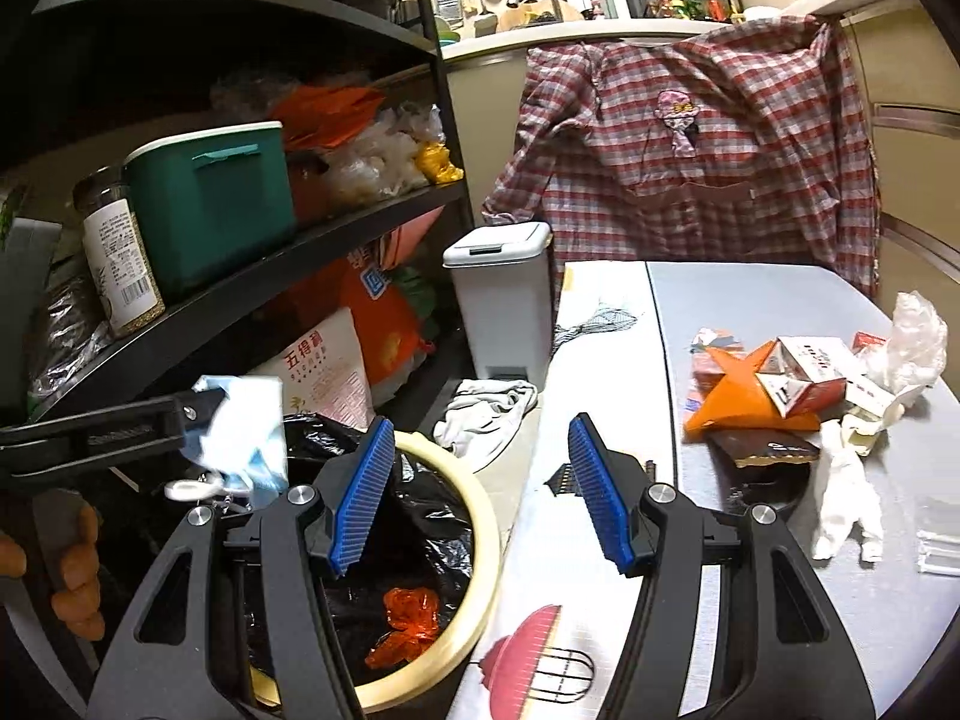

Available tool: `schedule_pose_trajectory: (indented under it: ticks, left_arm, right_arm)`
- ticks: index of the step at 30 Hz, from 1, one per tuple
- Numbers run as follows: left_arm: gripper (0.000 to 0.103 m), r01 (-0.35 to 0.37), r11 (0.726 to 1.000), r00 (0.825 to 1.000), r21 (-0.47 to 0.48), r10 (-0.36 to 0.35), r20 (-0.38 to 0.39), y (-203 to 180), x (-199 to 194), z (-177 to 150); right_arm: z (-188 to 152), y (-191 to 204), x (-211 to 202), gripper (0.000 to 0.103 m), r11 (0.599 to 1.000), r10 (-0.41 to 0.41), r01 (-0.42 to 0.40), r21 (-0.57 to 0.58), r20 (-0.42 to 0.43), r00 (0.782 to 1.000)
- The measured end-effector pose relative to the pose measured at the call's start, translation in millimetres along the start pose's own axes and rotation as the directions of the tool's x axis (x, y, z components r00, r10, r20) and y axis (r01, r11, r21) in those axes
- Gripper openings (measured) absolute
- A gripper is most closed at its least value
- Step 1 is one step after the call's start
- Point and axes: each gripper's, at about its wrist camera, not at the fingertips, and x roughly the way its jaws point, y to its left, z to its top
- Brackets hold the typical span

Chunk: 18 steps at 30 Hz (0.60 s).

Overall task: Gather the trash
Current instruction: 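Lower the blue mask into the bin and open the left gripper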

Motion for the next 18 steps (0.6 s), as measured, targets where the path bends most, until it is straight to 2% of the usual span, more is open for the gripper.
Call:
schedule_pose_trajectory:
  ticks: [2, 10, 15, 18]
  left_arm:
    - [0.093, -0.008, 1.000, 1.000, 0.013, 0.008, 0.019, -1, -3, 1]
    - [0.094, -0.021, 1.000, 0.998, -0.003, 0.021, 0.055, 3, -9, 8]
    - [0.094, -0.050, 0.998, 0.999, 0.034, 0.049, 0.019, 0, -4, 6]
    - [0.094, -0.035, 0.999, 0.999, 0.029, 0.035, 0.007, 2, -5, 6]
  right_arm:
    - [0, -3, -2, 0.061, 1.000, -0.008, 0.008, 0.006, 0.003, 1.000]
    - [0, -12, -13, 0.063, 0.999, -0.039, 0.038, 0.007, 0.007, 0.999]
    - [0, -14, -18, 0.063, 0.999, -0.048, 0.048, 0.015, 0.012, 0.999]
    - [1, -11, -19, 0.063, 0.999, -0.046, 0.046, 0.010, 0.017, 0.999]
